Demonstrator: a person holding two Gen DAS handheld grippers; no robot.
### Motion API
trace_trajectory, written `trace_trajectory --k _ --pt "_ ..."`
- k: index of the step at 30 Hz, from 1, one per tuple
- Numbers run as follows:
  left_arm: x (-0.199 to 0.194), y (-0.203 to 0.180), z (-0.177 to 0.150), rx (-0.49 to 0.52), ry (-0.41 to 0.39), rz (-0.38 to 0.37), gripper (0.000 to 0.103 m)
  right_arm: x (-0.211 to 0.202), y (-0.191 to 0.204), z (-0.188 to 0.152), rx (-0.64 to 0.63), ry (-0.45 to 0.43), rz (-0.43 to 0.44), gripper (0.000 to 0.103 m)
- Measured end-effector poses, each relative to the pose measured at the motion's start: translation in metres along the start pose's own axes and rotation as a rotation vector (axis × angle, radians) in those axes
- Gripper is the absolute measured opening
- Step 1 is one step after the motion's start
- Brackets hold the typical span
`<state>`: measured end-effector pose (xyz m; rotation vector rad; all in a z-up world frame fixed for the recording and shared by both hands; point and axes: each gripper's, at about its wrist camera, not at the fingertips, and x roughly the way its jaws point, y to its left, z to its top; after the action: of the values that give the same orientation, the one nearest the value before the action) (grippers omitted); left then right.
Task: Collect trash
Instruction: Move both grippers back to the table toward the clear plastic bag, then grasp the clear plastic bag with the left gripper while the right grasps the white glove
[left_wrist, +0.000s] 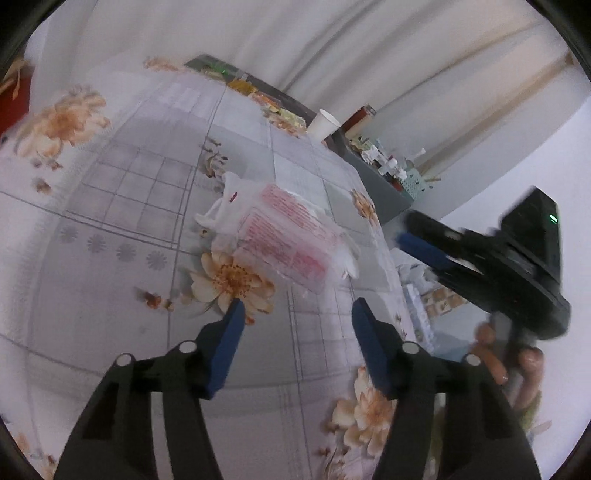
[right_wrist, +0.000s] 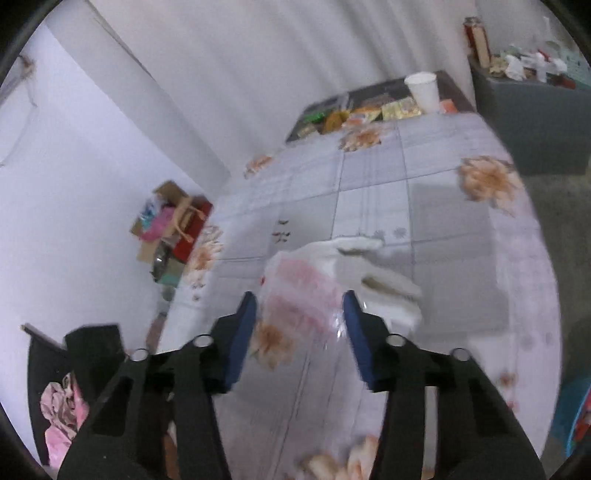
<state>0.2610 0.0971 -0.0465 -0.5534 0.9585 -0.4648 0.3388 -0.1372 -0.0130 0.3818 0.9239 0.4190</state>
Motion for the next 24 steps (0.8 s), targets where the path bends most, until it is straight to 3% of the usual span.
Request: trace_trajectory --k 7,11,18,20,22,24 --pt "0.029 0.016 0.011 -0.097 0.028 -0.039 0.052 0.047 -0.01 0.001 0.032 0.124 -0.069 0.011" --pt "0.039 0.024 0.014 -0.135 0.037 -0.035 0.052 0.055 -0.015 -0.005 0.05 0.165 -0.052 0.007" --pt "0.04 0.027 0.017 -0.136 0.009 -0.036 0.05 0.064 -0.039 -0.022 0.183 0.249 0.072 0.003" --pt "0.04 0.027 0.016 -0.127 0.006 -0.02 0.045 0.063 -0.043 -0.028 0.209 0.266 0.117 0.003" --pt "0.041 0.028 0.014 -0.113 0.01 0.016 0.027 0.061 -0.043 -0.031 0.211 0.281 0.138 0.003" --pt "0.044 0.03 0.015 -0.114 0.022 0.03 0.016 0.059 -0.041 -0.035 0.197 0.295 0.142 0.006"
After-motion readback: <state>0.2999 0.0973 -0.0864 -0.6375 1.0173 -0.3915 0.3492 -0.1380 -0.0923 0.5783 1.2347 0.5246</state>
